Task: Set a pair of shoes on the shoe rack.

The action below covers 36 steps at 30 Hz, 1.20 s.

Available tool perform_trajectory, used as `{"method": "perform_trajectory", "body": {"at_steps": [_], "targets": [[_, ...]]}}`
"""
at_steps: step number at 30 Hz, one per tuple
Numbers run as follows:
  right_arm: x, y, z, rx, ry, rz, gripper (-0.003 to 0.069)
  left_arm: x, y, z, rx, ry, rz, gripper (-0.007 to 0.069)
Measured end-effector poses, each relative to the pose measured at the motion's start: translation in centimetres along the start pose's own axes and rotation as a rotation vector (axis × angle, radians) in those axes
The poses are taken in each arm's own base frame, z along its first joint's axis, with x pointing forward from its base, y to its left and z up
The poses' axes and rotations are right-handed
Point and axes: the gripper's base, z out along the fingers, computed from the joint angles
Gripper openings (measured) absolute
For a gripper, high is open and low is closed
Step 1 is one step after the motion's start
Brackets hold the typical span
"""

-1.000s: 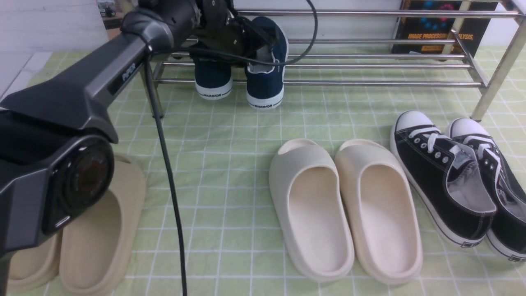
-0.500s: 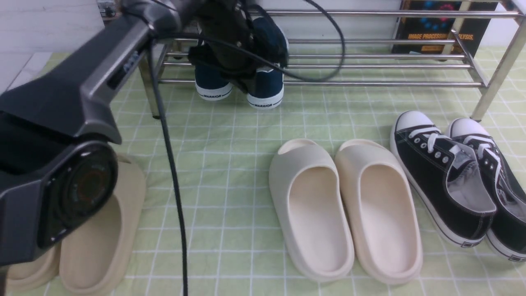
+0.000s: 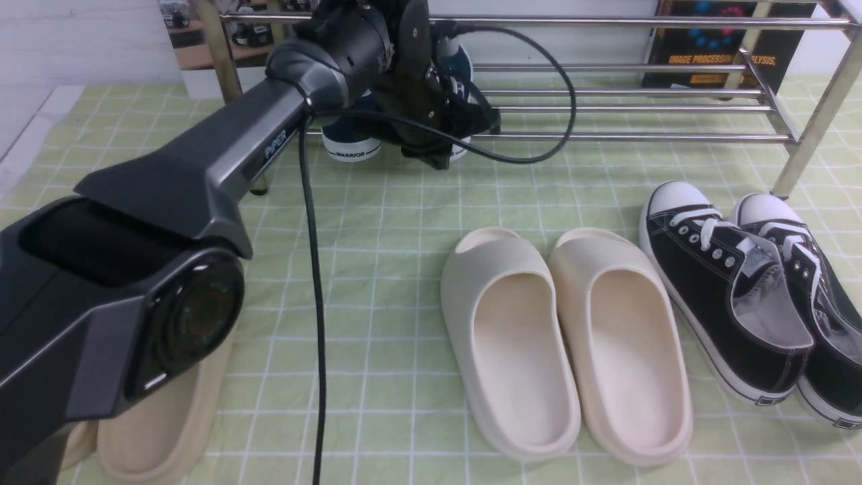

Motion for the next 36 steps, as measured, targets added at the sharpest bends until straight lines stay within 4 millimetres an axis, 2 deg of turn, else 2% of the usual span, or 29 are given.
{"method": "perform_trajectory", "body": {"at_steps": [11,15,20,21,24,26,27,28,29,31,32,33,34,35,36], "targets": [[0.0,0.0,0.0,0.000,0.000,0.000,0.0239,-0.4,1.0,-0.1,-0.030,-0.013,-0.014,-0.0013],[0.0,0.0,0.0,0.000,0.000,0.000,0.0239,-0.1,1.3,-1.2,-0.056,0.045,0.017,-0.0013],[0.0,0.0,0.0,0.000,0.000,0.000,0.0239,-0.6,0.9,-6.9,-0.070,0.099,0.082,-0.0013],[0.0,0.0,0.0,0.000,0.000,0.000,0.0239,-0.7,0.8,-7.5,-0.068,0.092,0.082,-0.0013],[0.0,0.0,0.0,0.000,0.000,0.000,0.0239,-1.6,0.4,-13.4,-0.058,0.029,0.112,-0.0013],[0.0,0.0,0.0,0.000,0.000,0.000,0.0239,-1.8,0.2,-15.1,-0.053,0.001,0.122,-0.0013],[0.0,0.0,0.0,0.000,0.000,0.000,0.0239,-2.0,0.0,-18.3,-0.039,-0.057,0.130,-0.0013],[0.0,0.0,0.0,0.000,0.000,0.000,0.0239,-2.1,-0.1,-20.2,-0.030,-0.092,0.133,-0.0013],[0.0,0.0,0.0,0.000,0.000,0.000,0.0239,-2.1,-0.1,-20.5,-0.028,-0.098,0.133,-0.0013],[0.0,0.0,0.0,0.000,0.000,0.000,0.0239,-2.1,-0.2,-25.0,-0.006,-0.181,0.136,-0.0013],[0.0,0.0,0.0,0.000,0.000,0.000,0.0239,-2.0,-0.2,-25.3,-0.005,-0.186,0.136,-0.0013],[0.0,0.0,0.0,0.000,0.000,0.000,0.0239,-1.6,-0.2,-27.8,0.004,-0.223,0.138,-0.0013],[0.0,0.0,0.0,0.000,0.000,0.000,0.0239,-1.5,-0.2,-28.0,0.005,-0.226,0.138,-0.0013],[0.0,0.0,0.0,0.000,0.000,0.000,0.0239,-1.0,0.0,-29.6,0.008,-0.242,0.138,-0.0013],[0.0,0.0,0.0,0.000,0.000,0.000,0.0239,-0.6,0.1,-30.3,0.008,-0.247,0.139,-0.0013]]}}
